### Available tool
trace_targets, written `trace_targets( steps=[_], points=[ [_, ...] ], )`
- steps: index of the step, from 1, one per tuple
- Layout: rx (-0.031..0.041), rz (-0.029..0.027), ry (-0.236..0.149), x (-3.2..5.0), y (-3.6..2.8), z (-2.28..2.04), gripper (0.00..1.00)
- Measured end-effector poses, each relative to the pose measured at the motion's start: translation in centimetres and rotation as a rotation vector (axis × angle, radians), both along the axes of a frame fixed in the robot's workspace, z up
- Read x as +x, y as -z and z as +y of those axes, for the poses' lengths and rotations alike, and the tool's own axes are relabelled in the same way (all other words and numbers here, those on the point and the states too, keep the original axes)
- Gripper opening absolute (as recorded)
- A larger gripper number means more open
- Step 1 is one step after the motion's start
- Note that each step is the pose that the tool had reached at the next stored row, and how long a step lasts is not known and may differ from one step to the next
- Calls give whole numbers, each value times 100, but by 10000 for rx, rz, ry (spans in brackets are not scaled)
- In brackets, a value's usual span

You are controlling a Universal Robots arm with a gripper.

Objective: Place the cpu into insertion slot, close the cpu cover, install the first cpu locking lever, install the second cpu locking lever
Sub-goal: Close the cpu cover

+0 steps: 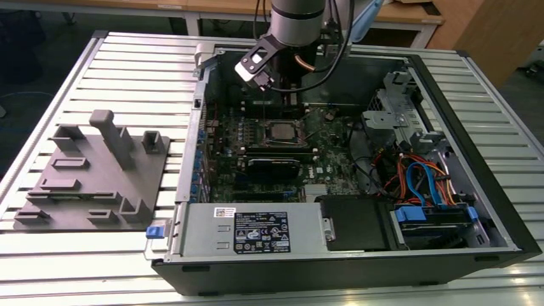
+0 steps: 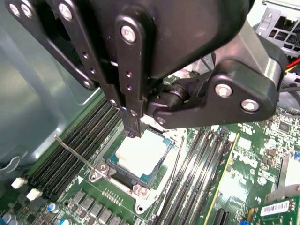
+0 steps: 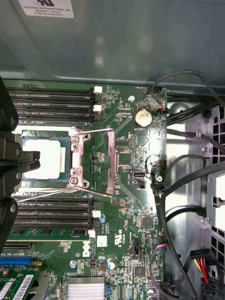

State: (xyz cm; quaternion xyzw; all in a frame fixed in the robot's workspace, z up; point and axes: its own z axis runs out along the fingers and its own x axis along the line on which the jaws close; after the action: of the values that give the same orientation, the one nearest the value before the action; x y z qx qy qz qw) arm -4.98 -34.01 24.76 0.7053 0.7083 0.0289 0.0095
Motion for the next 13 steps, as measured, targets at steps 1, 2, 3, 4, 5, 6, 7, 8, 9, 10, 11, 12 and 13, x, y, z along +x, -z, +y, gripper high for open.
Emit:
trace_targets(
  steps=[1,2,3,4,5,6,7,8,9,10,11,12,13],
  points=[
    [-1,1,0,0,0,0,10],
    [-1,1,0,0,-1,0,10],
    [-1,1,0,0,-1,0,10],
    [-1,2,-1,1,-1,0,10],
    [-1,15,-2,5,-1,0,10],
    [0,47,-1,11,-1,0,10],
    [-2,100,0,22,-1,0,10],
    [-1,171,1,36,-1,0,10],
    [-1,251,2,52,-1,0,10],
    [1,352,2,69,0,0,10],
    [0,439,1,85,0,0,10],
    [-1,500,1,97,-1,0,10],
    [-2,526,2,100,-1,0,10]
  ],
)
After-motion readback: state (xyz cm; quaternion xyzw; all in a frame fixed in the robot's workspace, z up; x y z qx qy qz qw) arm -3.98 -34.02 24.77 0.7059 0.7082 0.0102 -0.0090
